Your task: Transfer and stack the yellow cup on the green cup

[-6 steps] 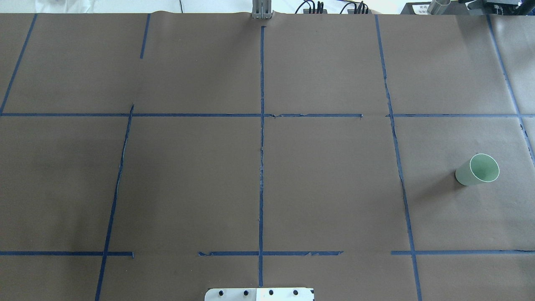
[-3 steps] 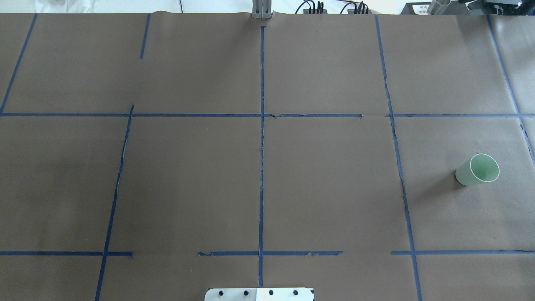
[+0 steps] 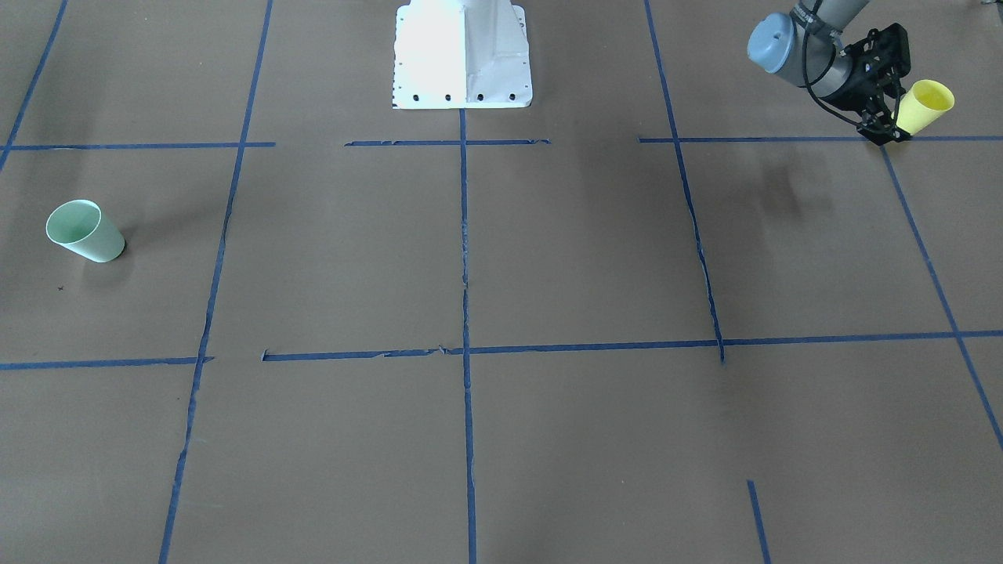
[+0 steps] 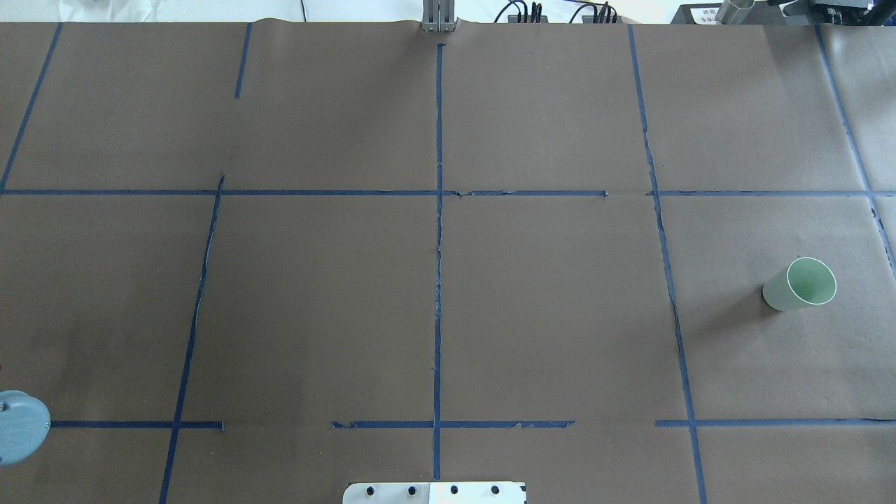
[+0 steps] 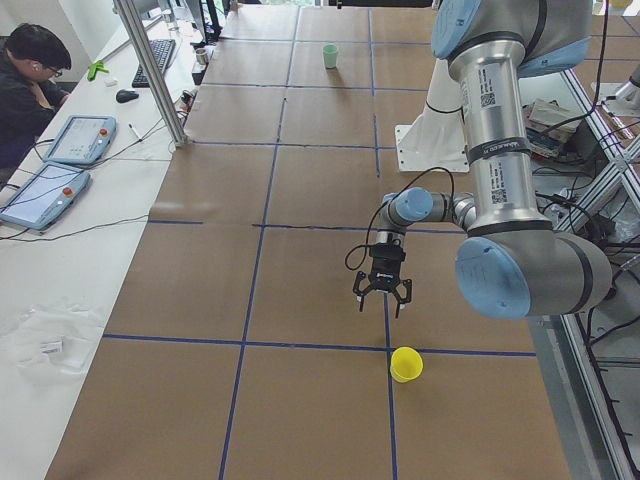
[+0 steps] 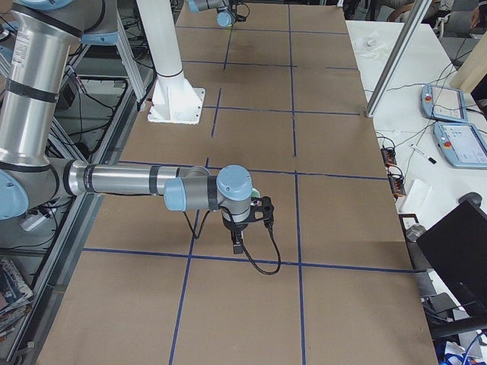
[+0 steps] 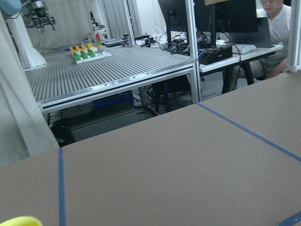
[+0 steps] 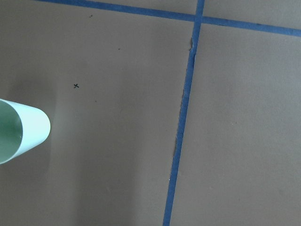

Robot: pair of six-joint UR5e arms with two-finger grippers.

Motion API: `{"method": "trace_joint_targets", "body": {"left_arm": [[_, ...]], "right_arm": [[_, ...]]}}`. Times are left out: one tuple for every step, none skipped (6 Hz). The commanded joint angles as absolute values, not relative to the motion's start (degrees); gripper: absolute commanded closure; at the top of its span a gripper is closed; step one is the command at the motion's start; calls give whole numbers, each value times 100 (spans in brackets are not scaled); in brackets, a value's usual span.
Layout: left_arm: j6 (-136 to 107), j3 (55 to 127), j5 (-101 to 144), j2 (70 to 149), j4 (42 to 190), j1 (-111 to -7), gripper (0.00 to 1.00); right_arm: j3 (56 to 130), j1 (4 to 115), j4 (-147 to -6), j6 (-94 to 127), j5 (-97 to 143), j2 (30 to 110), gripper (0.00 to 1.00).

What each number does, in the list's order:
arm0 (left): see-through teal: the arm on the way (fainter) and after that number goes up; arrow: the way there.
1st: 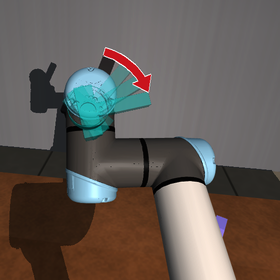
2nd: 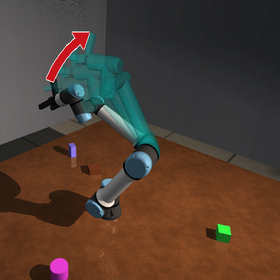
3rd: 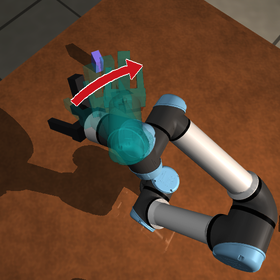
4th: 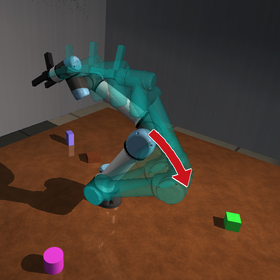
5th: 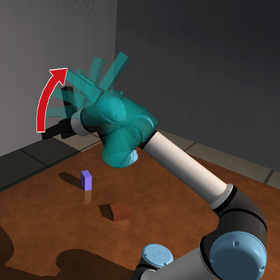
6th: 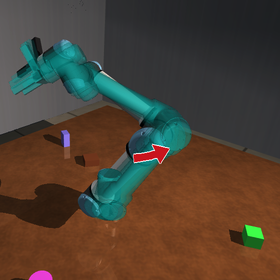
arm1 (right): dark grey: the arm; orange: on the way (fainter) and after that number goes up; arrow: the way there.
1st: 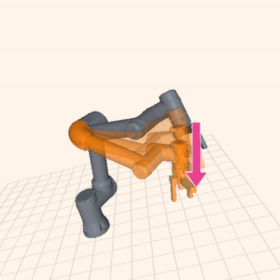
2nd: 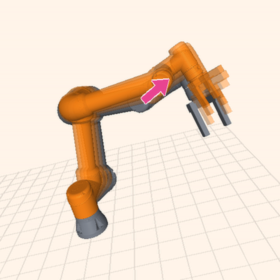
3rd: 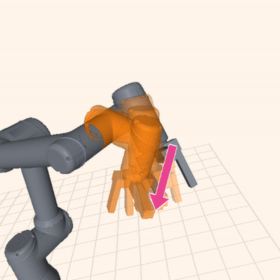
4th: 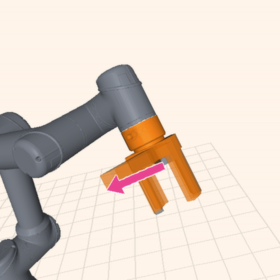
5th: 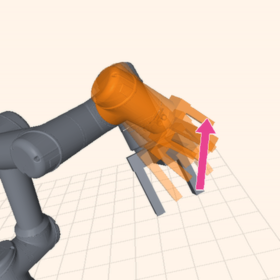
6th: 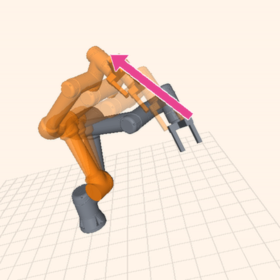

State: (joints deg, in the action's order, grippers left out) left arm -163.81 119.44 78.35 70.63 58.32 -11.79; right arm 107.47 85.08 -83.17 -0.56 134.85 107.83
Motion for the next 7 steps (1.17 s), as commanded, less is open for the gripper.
{"method": "trace_joint_targets", "body": {"left_arm": [[-17451,11517,8138,7084,5634,-653,0],[-17803,11079,8139,7119,5677,-459,0],[-17911,10752,8165,7154,5782,-327,0],[-17956,10575,8165,7154,5879,-299,0],[-17956,10251,8156,7154,6176,-299,0],[-17947,9996,8148,7154,6388,-299,0],[-17939,9915,8147,7119,6398,-299,0]], "right_arm": [[10732,8508,-8086,-18,13491,10793,0],[10731,8508,-8086,-18,13491,10802,0],[10731,8508,-8086,-18,13491,10810,0],[10723,8508,-8086,-18,13491,10811,0],[10723,8508,-8086,-18,13491,10811,0],[10723,8508,-8086,-18,13491,10811,0],[10723,8508,-8077,-18,13491,10811,0]]}}
